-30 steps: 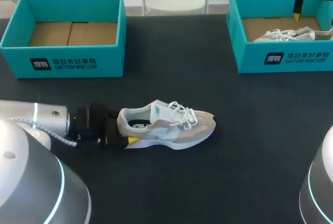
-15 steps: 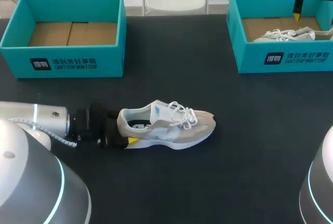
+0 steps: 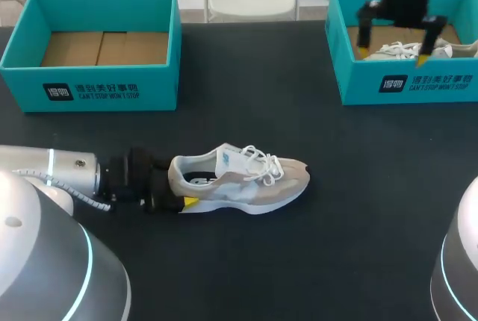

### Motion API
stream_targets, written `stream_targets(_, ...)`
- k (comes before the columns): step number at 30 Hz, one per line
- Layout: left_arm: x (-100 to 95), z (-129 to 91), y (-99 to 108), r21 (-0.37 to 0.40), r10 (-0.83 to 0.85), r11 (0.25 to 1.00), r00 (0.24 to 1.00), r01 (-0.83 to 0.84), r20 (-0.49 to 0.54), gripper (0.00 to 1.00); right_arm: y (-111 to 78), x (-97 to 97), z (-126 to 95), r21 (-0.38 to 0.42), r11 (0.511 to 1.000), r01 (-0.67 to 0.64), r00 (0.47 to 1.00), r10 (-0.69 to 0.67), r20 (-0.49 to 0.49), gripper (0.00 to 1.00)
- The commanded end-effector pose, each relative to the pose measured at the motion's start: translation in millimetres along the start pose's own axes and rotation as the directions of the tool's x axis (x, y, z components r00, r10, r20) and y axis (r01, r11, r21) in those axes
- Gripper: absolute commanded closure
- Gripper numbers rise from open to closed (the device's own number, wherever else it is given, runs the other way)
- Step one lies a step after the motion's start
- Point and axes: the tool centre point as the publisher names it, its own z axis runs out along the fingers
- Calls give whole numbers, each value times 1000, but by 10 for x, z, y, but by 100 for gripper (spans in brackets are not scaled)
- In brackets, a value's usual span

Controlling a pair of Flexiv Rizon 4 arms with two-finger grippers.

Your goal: Take the shoe out of the shoebox, open the shoe tongue, remove and reinsert the insole, then place the shoe into the shoebox

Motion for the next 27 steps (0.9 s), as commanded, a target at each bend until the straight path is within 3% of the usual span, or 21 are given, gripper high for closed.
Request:
stream_targets(1,48,46,57,0,0,1000,1000,0,3,100,-184,187,36,-15,1000,-18,1000,18,5,0)
stream_targets(19,48,46,57,0,0,1000,1000,0,3,100,-184,187,36,-15,1000,-18,1000,18,5,0)
stream_targets(24,48,46,57,0,0,1000,1000,0,3,100,-450,547,-193,-71,997,23,999,-24,-26,0)
stream_targets(27,48,46,57,0,0,1000,1000,0,3,100,-630,701,-288,-66,998,0,999,-3,-42,0)
